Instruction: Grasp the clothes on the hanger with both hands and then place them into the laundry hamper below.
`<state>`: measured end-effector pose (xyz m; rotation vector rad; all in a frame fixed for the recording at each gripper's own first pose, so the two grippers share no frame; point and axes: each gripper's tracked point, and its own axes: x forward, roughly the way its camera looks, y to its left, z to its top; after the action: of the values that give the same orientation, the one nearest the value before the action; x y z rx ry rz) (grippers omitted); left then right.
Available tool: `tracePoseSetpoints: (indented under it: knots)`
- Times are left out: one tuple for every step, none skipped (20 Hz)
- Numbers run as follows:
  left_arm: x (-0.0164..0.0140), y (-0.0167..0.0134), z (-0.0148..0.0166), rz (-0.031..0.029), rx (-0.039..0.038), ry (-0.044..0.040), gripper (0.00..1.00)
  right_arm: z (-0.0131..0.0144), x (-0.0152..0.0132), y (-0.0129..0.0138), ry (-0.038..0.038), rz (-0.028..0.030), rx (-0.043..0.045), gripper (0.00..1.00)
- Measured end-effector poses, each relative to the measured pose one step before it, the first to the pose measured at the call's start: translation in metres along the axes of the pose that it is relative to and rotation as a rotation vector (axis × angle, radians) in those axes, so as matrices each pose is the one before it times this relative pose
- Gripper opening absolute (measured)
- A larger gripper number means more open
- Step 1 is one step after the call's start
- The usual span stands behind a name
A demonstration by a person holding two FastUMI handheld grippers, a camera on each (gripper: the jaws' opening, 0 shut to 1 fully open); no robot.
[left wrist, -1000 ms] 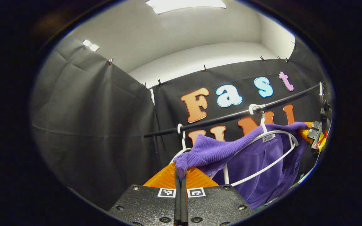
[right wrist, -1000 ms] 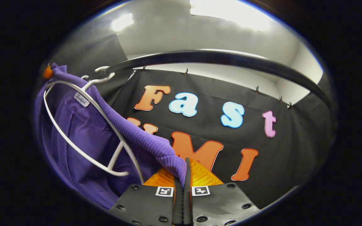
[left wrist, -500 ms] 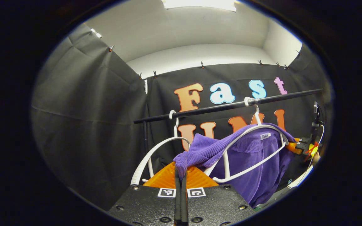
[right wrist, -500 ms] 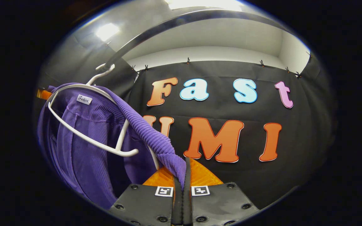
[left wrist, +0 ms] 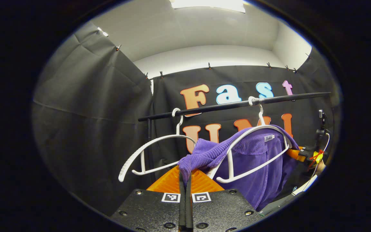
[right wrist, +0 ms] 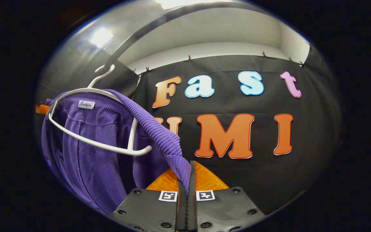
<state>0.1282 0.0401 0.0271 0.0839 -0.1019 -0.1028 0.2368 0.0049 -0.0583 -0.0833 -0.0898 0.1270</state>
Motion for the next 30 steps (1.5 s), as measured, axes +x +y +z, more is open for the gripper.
tracePoseSetpoints:
  knots:
    - [-0.00143,-0.00249,-0.00002,-0.00786,-0.01037,0.00531,0.0,0.00335,0.00206,-0.00438,-0.01372,-0.00149,0.00317,0.05]
    - [-0.00153,-0.00255,0.00432,-0.01065,-0.00779,-0.00423,0.0,0.00246,0.00273,-0.00361,-0.00606,-0.00537,-0.01113,0.07]
    - [-0.00261,-0.00164,0.00594,-0.00411,-0.00101,-0.00914,0.0,-0.00076,-0.00061,-0.00151,-0.00568,-0.01591,-0.03027,0.04]
    - [-0.00229,0.00012,0.00546,0.00672,0.02182,-0.00783,0.0,0.00028,-0.00184,-0.00041,-0.01371,-0.01669,-0.04138,0.08]
    - [-0.00238,0.00192,0.00576,0.01245,0.04072,-0.01359,0.0,0.00462,-0.00379,-0.00114,-0.02404,-0.01487,-0.0364,0.04]
    - [-0.00174,0.00217,0.00665,0.01037,0.0421,-0.0213,0.0,0.00284,-0.00562,-0.00261,-0.01189,-0.01088,-0.01544,0.04]
    - [0.00021,0.00005,0.00777,0.00317,0.02751,-0.02217,0.0,0.00029,-0.00475,-0.0007,-0.0167,0.00358,0.00792,0.08]
    - [-0.0001,0.00005,0.005,-0.00172,0.01142,-0.01525,0.0,0.00067,-0.00644,0.00165,-0.00736,0.01942,0.02211,0.08]
    - [0.00224,0.00006,0.00265,-0.00183,0.00331,-0.00912,0.0,0.00176,-0.00489,0.00187,-0.00155,0.02465,0.0233,0.08]
    - [0.00189,0.00143,0.00028,0.00189,0.0057,0.01132,0.0,0.00374,0.00018,0.00161,-0.00006,0.02867,0.01266,0.08]
    - [0.00065,0.00245,0.00175,-0.00344,0.02415,0.01396,0.0,0.0034,0.00061,0.00081,0.01009,0.02866,-0.00697,0.07]
    - [0.00055,0.00277,0.00654,-0.00749,0.02822,0.01452,0.0,0.00973,-0.00118,0.00035,0.00588,0.02901,-0.00434,0.05]
    - [-0.00363,0.00158,0.00606,-0.01431,0.01476,0.02233,0.0,0.00415,-0.0036,-0.00025,0.03123,0.02625,-0.00665,0.08]
    - [-0.00329,-0.00168,0.00499,-0.02791,0.00859,0.03241,0.0,0.00074,-0.00526,-0.00055,0.05126,0.02459,-0.01041,0.05]
    - [-0.00094,-0.00277,0.00023,-0.02965,-0.00115,0.04536,0.0,0.00259,-0.00556,-0.0015,0.04201,0.01849,-0.01246,0.08]
    - [-0.00244,-0.00269,-0.00039,-0.03568,0.00325,0.03991,0.0,0.00265,-0.00606,-0.00349,0.0433,0.00863,-0.02038,0.08]
    - [-0.00438,-0.00104,-0.00373,-0.02961,0.00321,0.04388,0.0,0.0034,-0.00149,-0.00371,0.03007,0.00002,-0.01655,0.08]
    - [-0.00267,-0.00098,-0.00466,-0.01739,0.00046,0.03395,0.0,0.00615,-0.00895,-0.00059,0.01579,0.00094,-0.00353,0.08]
    - [-0.00456,-0.00235,-0.00537,-0.01871,0.00252,0.03261,0.0,0.0023,0.0003,0.00039,0.01383,-0.00424,0.0022,0.08]
    - [-0.00668,-0.00091,-0.00046,-0.00675,-0.01247,0.00226,0.0,0.00263,-0.00085,0.00141,-0.00115,0.00017,-0.00448,0.08]
    - [-0.00691,0.0009,-0.00174,-0.00032,-0.01219,-0.00928,0.0,-0.00209,0.00242,0.00106,-0.00477,-0.00261,-0.00482,0.08]
    - [-0.00346,0.00197,-0.00149,0.00485,-0.0218,-0.00723,0.0,-0.00085,0.00384,-0.00054,-0.01543,-0.00576,-0.00543,0.07]
    - [-0.00206,0.00156,-0.00574,0.00287,-0.03065,-0.00341,0.0,0.0,0.00177,-0.00074,-0.00773,-0.0023,0.00194,0.07]
    - [0.00256,0.00204,-0.0042,0.00575,-0.03171,-0.00112,0.0,-0.00207,0.00635,-0.0004,-0.00958,-0.00461,0.00496,0.08]
    - [0.00366,-0.00062,-0.00011,0.00186,-0.02933,-0.00543,0.0,-0.00232,0.00472,-0.00033,-0.00047,-0.00344,0.01157,0.08]
    - [0.00566,-0.00287,0.00076,-0.00227,-0.02542,-0.00774,0.0,-0.00035,-0.00063,0.0021,0.00145,-0.00358,0.02129,0.08]
    - [0.00713,-0.00626,-0.00355,-0.00886,-0.01836,0.00276,0.0,-0.00383,-0.00118,0.00041,0.00373,-0.00784,0.03378,0.08]
    - [0.00671,-0.00601,-0.00287,-0.00165,-0.0076,0.00536,0.0,0.00146,-0.00479,-0.00415,-0.00602,-0.01762,0.042,0.09]
    - [0.00767,0.00055,-0.00197,0.01353,0.00335,0.00753,0.0,0.00337,-0.00464,-0.00146,-0.01175,-0.0102,0.05091,0.09]
    - [0.00806,0.00304,-0.00424,0.02181,0.00657,0.01085,0.0,0.00107,0.00102,0.00026,-0.00588,-0.0039,0.05201,0.09]
